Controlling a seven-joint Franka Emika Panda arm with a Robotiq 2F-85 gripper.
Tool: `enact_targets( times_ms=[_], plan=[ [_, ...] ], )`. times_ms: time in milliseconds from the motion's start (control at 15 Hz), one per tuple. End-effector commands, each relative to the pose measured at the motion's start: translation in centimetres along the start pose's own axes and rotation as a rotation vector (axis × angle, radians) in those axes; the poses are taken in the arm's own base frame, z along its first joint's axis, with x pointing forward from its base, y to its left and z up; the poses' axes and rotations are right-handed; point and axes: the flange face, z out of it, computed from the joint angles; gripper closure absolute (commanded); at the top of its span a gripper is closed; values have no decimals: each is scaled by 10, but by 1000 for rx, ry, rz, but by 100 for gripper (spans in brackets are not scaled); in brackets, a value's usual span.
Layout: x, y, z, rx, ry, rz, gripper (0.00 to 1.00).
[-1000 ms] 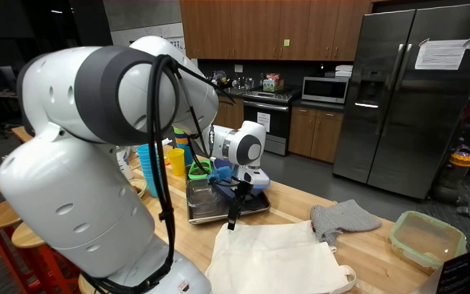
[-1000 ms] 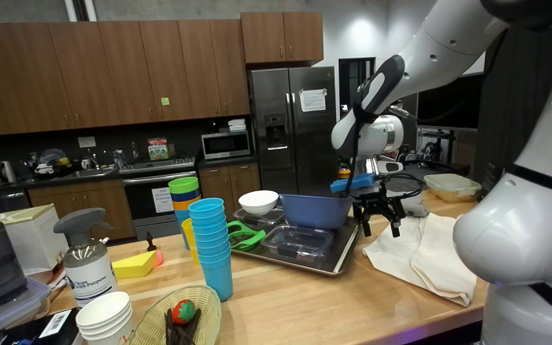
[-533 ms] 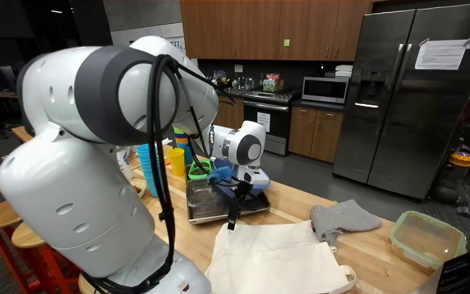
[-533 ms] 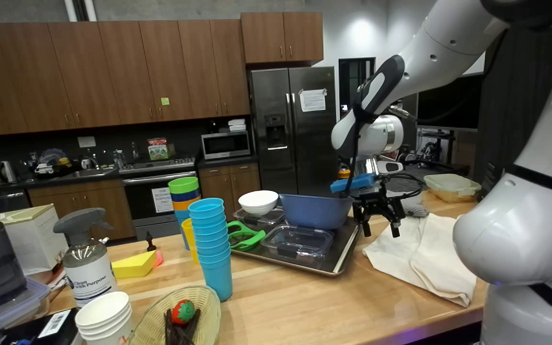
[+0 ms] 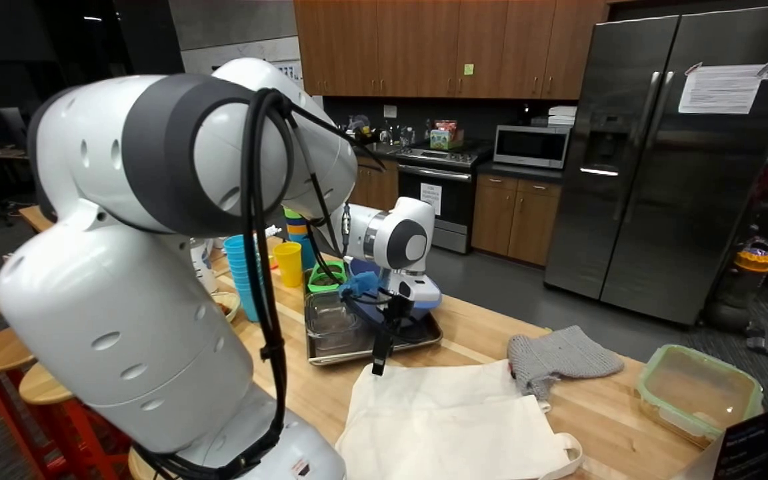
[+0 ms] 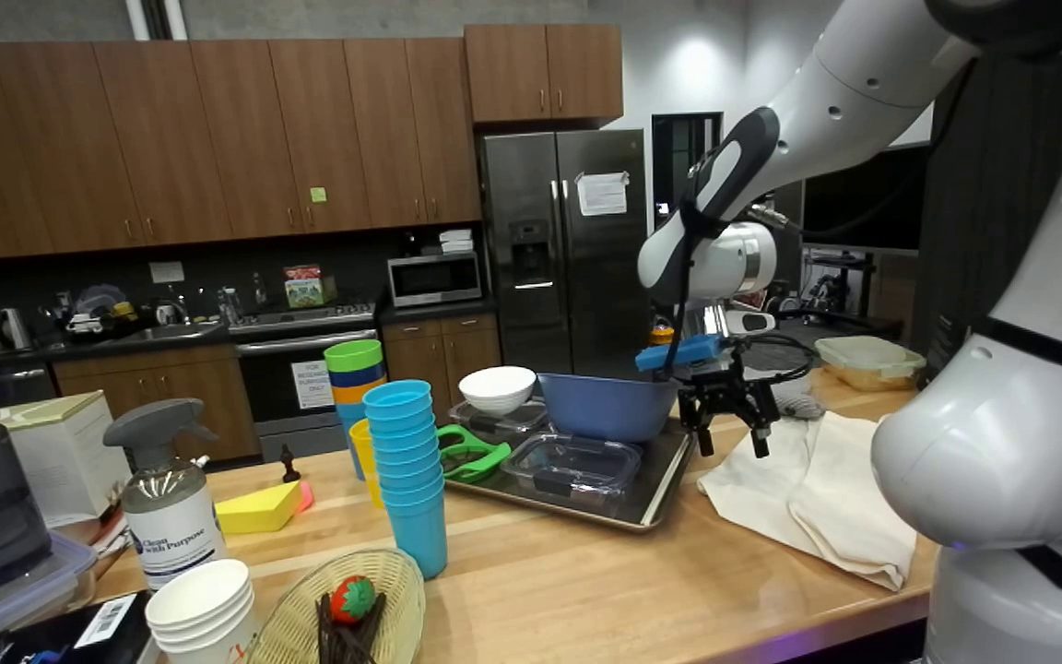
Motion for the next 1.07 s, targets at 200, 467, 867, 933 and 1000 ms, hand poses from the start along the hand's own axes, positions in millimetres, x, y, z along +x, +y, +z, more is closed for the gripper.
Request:
enact_targets(
  times_ms=[200, 467, 867, 933, 1000],
  plan=[
    [0, 0, 0, -1, 0, 0, 0],
    [0, 0, 0, -1, 0, 0, 0],
    [1, -2, 0, -3, 14, 84, 0],
    [1, -3, 1, 3, 17, 117, 0],
    [1, -3, 0, 10, 19, 147, 0]
  ],
)
